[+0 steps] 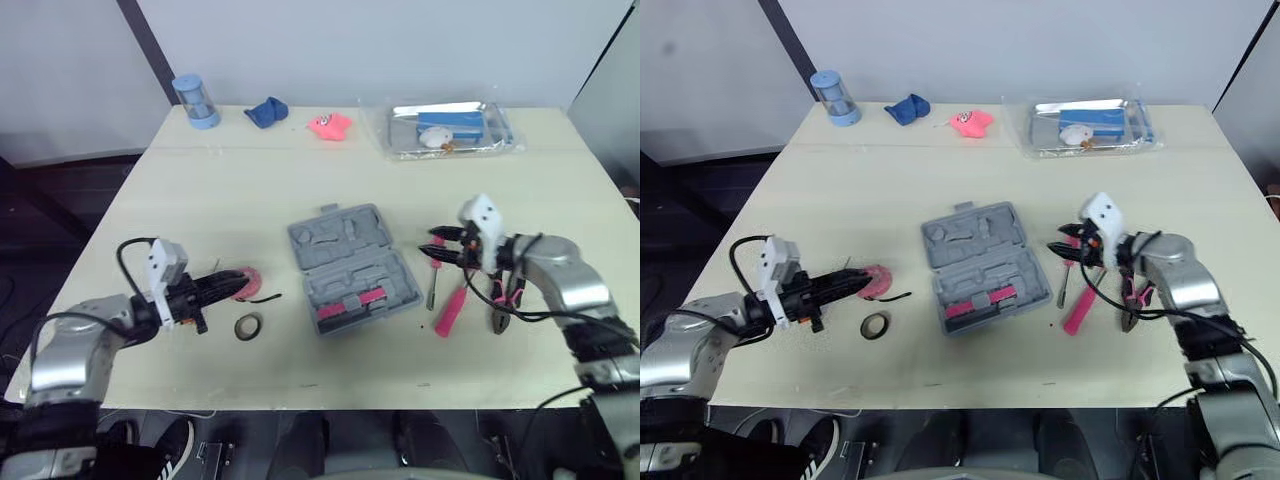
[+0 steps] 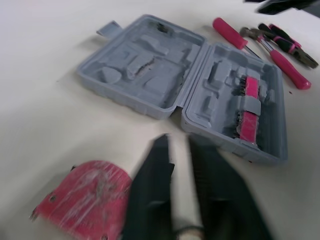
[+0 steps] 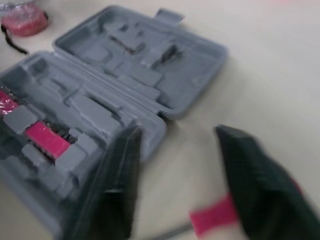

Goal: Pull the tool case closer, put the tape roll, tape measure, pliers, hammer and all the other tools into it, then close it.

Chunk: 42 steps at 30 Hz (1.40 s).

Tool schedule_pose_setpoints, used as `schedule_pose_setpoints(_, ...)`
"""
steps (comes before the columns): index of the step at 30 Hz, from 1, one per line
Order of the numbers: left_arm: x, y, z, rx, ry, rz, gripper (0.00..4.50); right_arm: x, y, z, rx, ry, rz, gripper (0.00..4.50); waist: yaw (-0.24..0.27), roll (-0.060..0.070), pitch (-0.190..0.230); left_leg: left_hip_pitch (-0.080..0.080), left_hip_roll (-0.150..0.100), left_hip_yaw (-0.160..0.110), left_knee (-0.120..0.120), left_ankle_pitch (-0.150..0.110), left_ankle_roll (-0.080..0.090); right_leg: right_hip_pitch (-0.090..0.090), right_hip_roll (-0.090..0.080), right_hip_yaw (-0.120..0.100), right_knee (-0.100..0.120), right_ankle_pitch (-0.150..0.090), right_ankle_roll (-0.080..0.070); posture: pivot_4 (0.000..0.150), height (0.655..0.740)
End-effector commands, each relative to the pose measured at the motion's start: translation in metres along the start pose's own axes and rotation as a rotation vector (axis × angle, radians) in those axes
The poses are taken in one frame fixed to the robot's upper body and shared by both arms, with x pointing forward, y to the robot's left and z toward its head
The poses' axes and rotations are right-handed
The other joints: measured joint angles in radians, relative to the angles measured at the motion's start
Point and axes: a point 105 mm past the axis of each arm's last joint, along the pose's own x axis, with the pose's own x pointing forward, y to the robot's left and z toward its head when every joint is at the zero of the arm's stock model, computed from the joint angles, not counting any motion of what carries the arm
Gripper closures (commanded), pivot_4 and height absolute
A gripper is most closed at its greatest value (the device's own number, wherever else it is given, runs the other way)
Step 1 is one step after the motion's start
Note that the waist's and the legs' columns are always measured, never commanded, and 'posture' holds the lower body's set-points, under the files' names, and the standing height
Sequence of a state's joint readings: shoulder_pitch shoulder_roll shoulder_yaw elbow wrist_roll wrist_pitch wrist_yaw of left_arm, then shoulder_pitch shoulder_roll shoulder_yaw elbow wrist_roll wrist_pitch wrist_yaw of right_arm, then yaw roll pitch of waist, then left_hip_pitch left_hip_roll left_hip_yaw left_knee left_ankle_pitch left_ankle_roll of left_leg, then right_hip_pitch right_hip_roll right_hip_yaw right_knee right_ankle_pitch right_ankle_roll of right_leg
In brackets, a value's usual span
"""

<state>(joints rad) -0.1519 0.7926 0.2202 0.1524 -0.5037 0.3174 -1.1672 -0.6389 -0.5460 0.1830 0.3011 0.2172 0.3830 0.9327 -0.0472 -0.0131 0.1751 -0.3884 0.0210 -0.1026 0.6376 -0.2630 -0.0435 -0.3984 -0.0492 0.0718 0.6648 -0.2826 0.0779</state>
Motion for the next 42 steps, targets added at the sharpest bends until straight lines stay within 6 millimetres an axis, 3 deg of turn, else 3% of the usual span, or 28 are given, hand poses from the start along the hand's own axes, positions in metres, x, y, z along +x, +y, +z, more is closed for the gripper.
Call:
schedule_pose_setpoints(1,0.001,0.006,-0.001,0.019,0.008,-0.012,4.50,0.009,-0.009,-0.002,-0.042,0.049,-0.015,4.44,0.001,0.000,0.000,0.000,0.000,0.000,0.000,0.000,0.000,0.000,0.000,0.000,0.000,0.000,0.000,0.150,0.7400)
schedule_pose_setpoints(11,0.022,0.020,-0.003,0.035,0.037,-0.086,4.50,0.042,-0.018,-0.005,-0.153,0.150,-0.014,4.44,-0.024,0.000,0.000,-0.001,-0.001,-0.001,0.003,0.000,0.000,0.000,0.000,-0.001,0.004,0.000,0.000,0.150,0.7400)
schedule_pose_setpoints(21,0.044,0.024,-0.009,0.034,0.074,-0.137,4.50,0.066,-0.009,0.002,-0.192,0.138,0.020,4.44,-0.065,0.000,0.000,0.000,-0.001,-0.001,0.007,0.000,0.000,-0.003,0.000,-0.001,0.013,0.000,0.000,0.150,0.7400)
schedule_pose_setpoints(42,0.045,0.029,-0.016,0.021,0.095,-0.125,4.50,0.097,0.010,0.012,-0.228,0.078,0.027,4.44,-0.085,0.000,0.000,0.000,-0.002,-0.003,0.012,0.000,0.000,-0.004,0.000,-0.001,0.017,0.000,0.000,0.150,0.7400)
